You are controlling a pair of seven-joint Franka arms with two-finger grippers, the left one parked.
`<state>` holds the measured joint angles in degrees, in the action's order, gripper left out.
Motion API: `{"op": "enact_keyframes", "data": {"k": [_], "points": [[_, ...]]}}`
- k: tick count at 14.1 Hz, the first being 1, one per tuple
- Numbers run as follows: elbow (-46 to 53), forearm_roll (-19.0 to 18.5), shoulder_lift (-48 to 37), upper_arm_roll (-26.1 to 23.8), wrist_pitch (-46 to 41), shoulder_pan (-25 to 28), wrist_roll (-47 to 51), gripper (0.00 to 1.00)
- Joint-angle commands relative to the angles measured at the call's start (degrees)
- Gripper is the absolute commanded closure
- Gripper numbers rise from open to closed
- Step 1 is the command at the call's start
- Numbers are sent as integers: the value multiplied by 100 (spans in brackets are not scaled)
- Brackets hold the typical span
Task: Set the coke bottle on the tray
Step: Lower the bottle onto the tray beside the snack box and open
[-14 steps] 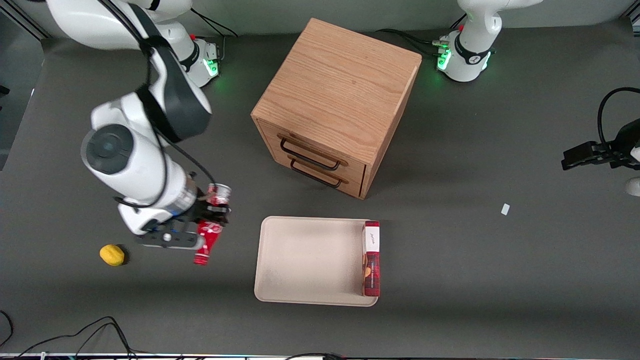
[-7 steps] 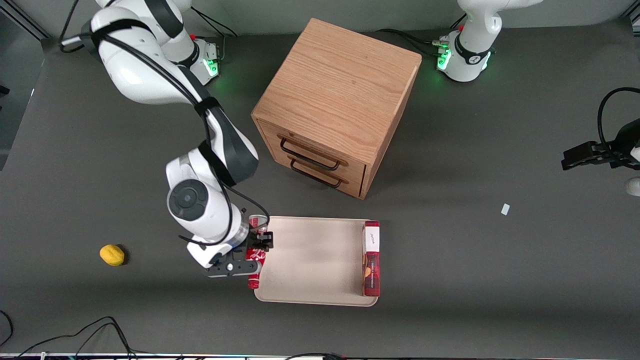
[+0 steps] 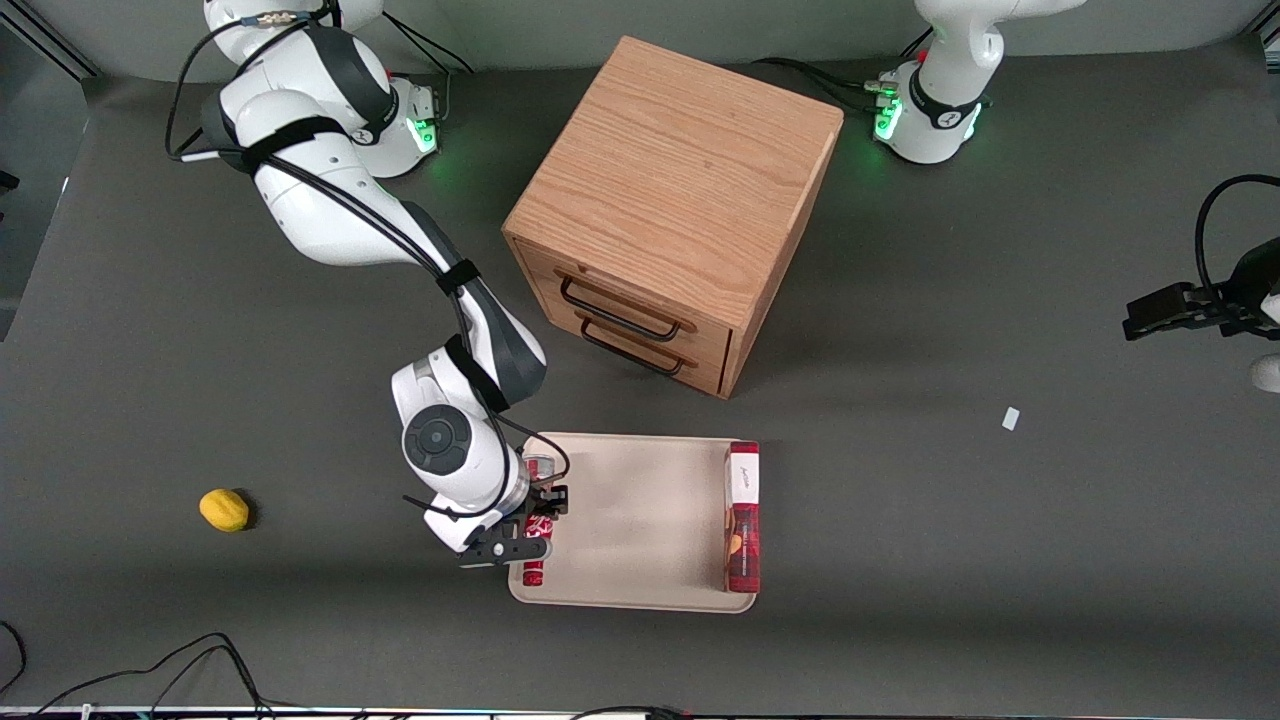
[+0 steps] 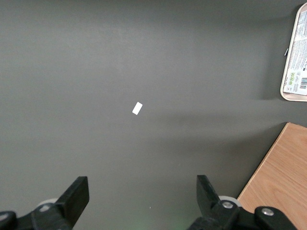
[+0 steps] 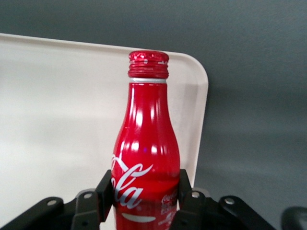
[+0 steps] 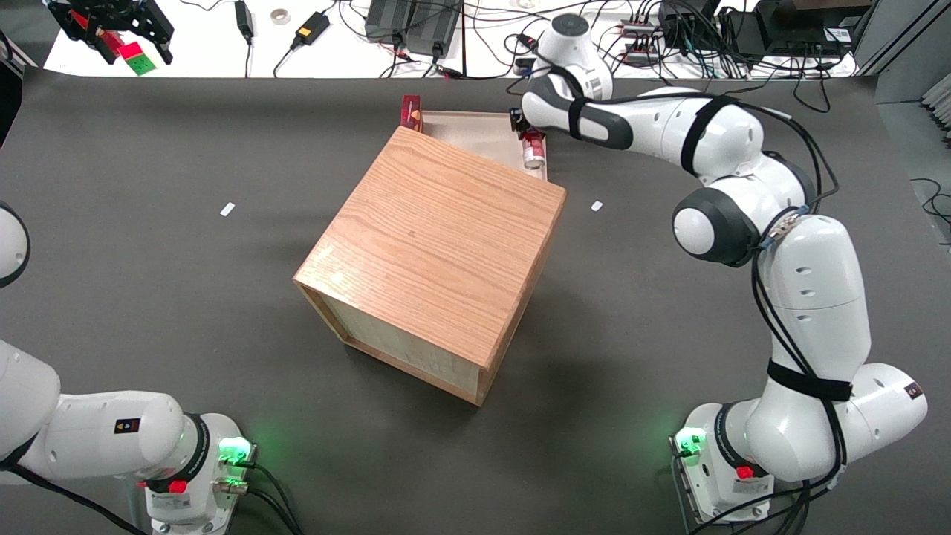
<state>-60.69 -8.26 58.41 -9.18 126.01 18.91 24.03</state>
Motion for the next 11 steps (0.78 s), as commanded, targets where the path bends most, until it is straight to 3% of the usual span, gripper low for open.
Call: {"op": "enact_keyframes", "data": {"k": [1, 2, 7, 8, 9, 11], "points": [[31, -115, 170, -5, 397, 17, 5, 71], [31, -115, 215, 4, 459, 25, 5, 61], [31, -132, 417, 4, 740, 25, 5, 44], [31, -123, 435, 4, 802, 25, 5, 30], [22, -132, 452, 13, 881, 25, 5, 28], [-48, -132, 488, 39, 1091, 25, 31, 2]]}}
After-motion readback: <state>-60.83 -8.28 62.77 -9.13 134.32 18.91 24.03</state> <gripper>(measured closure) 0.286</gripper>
